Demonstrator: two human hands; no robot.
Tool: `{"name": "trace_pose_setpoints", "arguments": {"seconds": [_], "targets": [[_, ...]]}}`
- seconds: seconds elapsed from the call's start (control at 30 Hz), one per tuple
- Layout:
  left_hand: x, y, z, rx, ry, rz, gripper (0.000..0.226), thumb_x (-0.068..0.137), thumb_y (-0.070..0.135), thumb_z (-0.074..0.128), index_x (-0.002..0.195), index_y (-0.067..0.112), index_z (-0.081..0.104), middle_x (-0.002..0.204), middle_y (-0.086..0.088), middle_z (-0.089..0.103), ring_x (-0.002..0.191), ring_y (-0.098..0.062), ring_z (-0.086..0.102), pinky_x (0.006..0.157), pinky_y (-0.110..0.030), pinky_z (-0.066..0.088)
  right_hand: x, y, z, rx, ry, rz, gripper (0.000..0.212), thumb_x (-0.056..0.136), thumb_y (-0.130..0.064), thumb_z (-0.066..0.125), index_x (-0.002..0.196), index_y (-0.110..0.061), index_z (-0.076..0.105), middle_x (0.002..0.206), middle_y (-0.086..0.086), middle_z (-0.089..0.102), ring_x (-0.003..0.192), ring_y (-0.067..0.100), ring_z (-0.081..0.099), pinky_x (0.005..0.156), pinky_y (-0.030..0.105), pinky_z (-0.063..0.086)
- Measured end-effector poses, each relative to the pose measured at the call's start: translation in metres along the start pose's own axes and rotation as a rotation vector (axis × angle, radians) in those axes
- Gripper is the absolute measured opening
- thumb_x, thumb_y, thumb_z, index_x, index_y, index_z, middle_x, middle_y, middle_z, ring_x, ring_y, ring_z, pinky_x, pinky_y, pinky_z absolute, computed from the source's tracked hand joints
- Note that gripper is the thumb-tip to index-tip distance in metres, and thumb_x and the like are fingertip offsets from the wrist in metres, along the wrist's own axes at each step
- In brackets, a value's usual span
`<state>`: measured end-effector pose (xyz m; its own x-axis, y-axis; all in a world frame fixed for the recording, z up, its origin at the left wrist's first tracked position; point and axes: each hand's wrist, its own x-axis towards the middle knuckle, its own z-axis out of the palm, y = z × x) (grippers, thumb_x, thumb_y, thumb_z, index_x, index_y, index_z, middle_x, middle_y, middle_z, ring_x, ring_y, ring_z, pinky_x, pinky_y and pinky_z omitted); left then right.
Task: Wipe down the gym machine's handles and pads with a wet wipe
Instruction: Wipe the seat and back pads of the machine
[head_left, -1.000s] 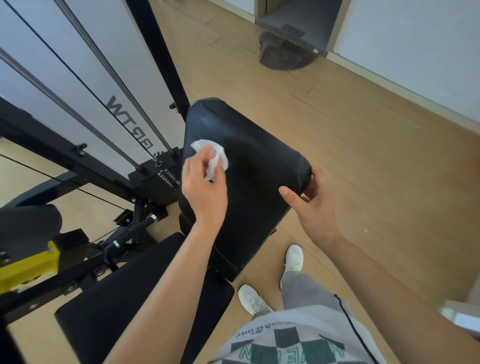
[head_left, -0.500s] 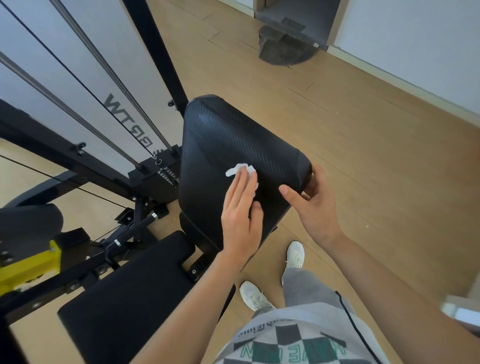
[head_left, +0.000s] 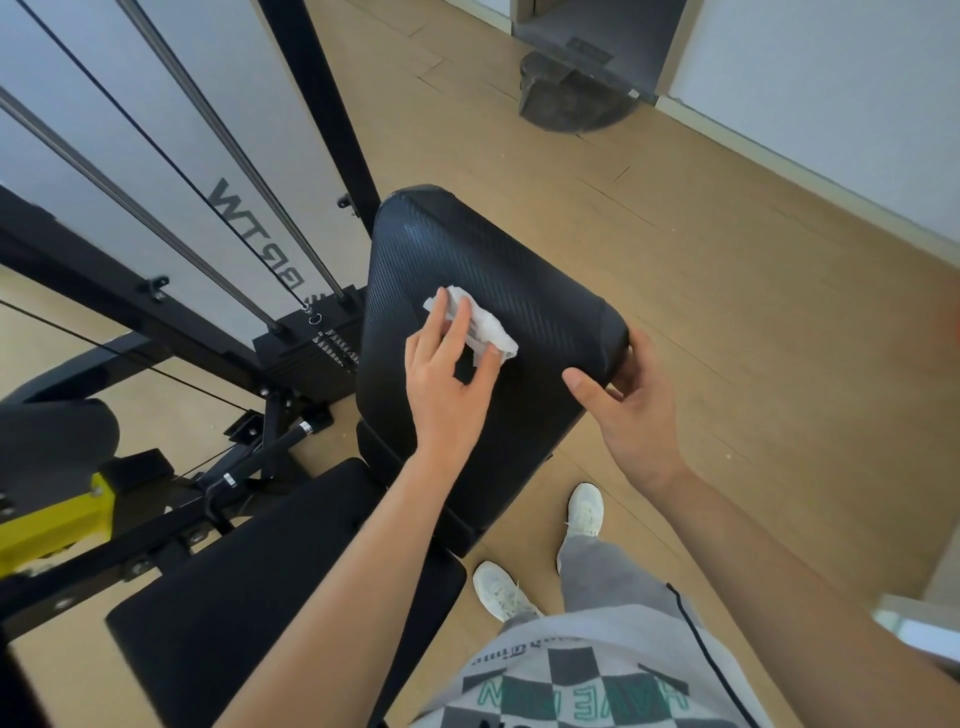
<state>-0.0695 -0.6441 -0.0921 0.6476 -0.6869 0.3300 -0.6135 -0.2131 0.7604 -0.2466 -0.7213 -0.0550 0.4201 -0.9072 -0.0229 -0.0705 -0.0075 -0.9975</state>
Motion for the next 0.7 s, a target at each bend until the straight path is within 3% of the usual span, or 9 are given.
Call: {"name": "trace_pose_setpoints", "arguments": {"seconds": [0.07, 0.13, 0.33, 0.53, 0.63, 0.7], "targets": [[-0.017, 0.005, 0.007, -0.019, 0.0, 0.011, 0.062, 0.094, 0.036, 0.063, 0.148, 0.008, 0.053, 0.154, -0.014, 0.044, 0.135, -0.008, 0.036, 0.106, -0.01, 0.035, 0.0, 0.001, 0.0, -0.003, 0.002, -0.006, 0.051, 0.088, -0.008, 0.078, 0.133, -0.014, 0.055, 0.116, -0.018, 0.07, 0.111, 0.009, 0.067, 0.082, 0.02, 0.056], [-0.033, 0.013, 0.014, -0.04, -0.004, 0.039, 0.062, 0.093, 0.031, 0.069, 0.146, 0.004, 0.053, 0.147, -0.018, 0.043, 0.134, -0.015, 0.042, 0.107, -0.017, 0.042, 0.001, 0.001, 0.0, -0.007, 0.005, -0.01, 0.05, 0.087, -0.009, 0.078, 0.132, -0.015, 0.056, 0.117, -0.015, 0.07, 0.112, 0.011, 0.067, 0.082, 0.021, 0.056], [-0.032, 0.013, 0.014, -0.038, -0.007, 0.035, 0.061, 0.094, 0.031, 0.069, 0.147, 0.004, 0.052, 0.141, -0.015, 0.05, 0.132, -0.024, 0.049, 0.107, -0.026, 0.047, 0.001, 0.002, 0.0, -0.028, 0.02, 0.007, 0.055, 0.087, -0.011, 0.079, 0.136, -0.012, 0.054, 0.12, -0.009, 0.069, 0.108, 0.007, 0.067, 0.08, 0.019, 0.055], [0.016, -0.004, -0.005, -0.127, 0.086, -0.186, 0.063, 0.095, 0.029, 0.07, 0.151, 0.014, 0.046, 0.149, -0.004, 0.051, 0.139, -0.014, 0.047, 0.114, -0.031, 0.044, 0.001, 0.001, 0.001, -0.038, 0.033, 0.019, 0.056, 0.088, -0.01, 0.078, 0.137, -0.013, 0.053, 0.121, -0.007, 0.068, 0.107, 0.006, 0.068, 0.081, 0.017, 0.054], [0.024, -0.001, -0.007, -0.191, 0.117, -0.247, 0.052, 0.095, 0.027, 0.07, 0.142, 0.018, 0.05, 0.145, -0.003, 0.056, 0.134, -0.014, 0.053, 0.109, -0.041, 0.05, 0.0, 0.001, 0.002, -0.038, 0.03, 0.021, 0.056, 0.088, -0.012, 0.078, 0.138, -0.014, 0.053, 0.124, -0.006, 0.067, 0.109, 0.007, 0.067, 0.083, 0.017, 0.055], [0.017, 0.008, 0.0, -0.165, 0.103, -0.186, 0.04, 0.097, 0.026, 0.068, 0.133, 0.015, 0.055, 0.144, -0.007, 0.056, 0.134, -0.016, 0.053, 0.108, -0.043, 0.05, 0.0, 0.001, 0.002, -0.04, 0.028, 0.021, 0.056, 0.088, -0.012, 0.078, 0.138, -0.013, 0.053, 0.123, -0.007, 0.067, 0.11, 0.007, 0.067, 0.083, 0.018, 0.055]]}}
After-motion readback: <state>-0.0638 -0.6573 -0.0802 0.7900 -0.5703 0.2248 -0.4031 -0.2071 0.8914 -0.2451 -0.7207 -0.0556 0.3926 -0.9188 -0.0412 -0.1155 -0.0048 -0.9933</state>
